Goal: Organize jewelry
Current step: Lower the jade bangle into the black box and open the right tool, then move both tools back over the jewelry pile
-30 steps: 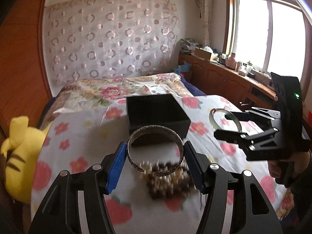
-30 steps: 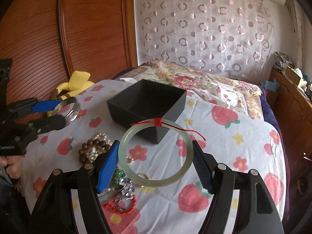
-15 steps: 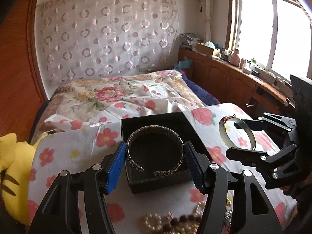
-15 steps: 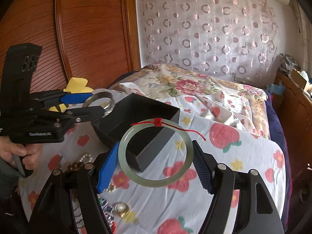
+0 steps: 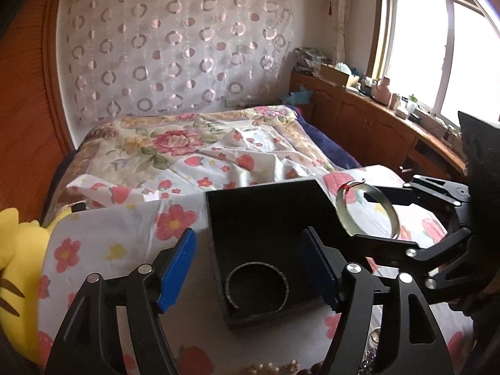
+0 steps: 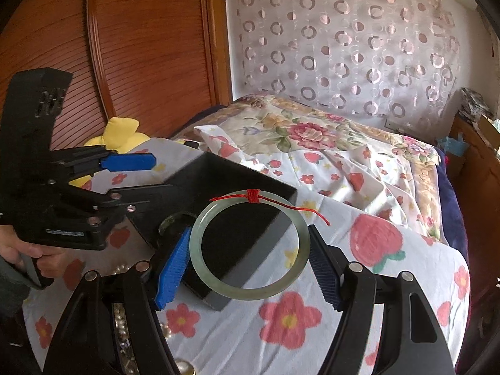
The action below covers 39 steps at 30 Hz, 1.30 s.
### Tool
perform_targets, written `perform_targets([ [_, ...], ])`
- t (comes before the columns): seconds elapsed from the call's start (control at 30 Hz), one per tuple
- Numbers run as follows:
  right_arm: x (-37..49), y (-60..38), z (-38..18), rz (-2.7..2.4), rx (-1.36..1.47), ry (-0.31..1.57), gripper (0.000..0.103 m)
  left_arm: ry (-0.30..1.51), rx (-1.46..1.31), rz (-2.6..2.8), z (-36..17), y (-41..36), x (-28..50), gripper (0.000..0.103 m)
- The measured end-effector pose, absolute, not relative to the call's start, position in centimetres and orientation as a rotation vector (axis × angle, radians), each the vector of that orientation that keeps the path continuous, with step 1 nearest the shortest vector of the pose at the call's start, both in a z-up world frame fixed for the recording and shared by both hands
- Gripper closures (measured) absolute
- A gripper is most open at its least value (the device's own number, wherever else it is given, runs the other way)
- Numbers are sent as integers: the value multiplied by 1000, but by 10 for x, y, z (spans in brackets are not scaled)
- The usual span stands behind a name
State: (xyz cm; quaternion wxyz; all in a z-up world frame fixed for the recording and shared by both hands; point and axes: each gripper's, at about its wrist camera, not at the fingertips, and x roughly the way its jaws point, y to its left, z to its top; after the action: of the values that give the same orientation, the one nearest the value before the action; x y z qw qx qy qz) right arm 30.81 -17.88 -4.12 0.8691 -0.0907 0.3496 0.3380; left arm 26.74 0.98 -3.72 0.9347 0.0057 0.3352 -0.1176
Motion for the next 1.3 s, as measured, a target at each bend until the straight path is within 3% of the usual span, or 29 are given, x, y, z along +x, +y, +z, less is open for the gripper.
perform_targets([
  [0.13,312,-159,-45,737,-219,738,28,663,21,-195,-33,24,256,18],
  [0.27,317,-140,-50,752,-244,749,28,667,33,-146,-36,38,244,11],
  [0.73,320,-119,-62,738,-328,773,28,697,-31,-93,-51,66,203,11],
  [0.83,321,-119,-62,731,-330,765,21,698,-35,-84,-52,68,192,11],
  [1.17,281,-150,-37,701,-253,715,21,688,-45,-92,-52,65,159,11],
  [1.23,267,-157,-35,699,-242,712,22,685,-47,-99,-53,62,151,11],
  [1.3,248,-167,-37,698,-238,721,30,677,-46,-108,-53,58,140,11],
])
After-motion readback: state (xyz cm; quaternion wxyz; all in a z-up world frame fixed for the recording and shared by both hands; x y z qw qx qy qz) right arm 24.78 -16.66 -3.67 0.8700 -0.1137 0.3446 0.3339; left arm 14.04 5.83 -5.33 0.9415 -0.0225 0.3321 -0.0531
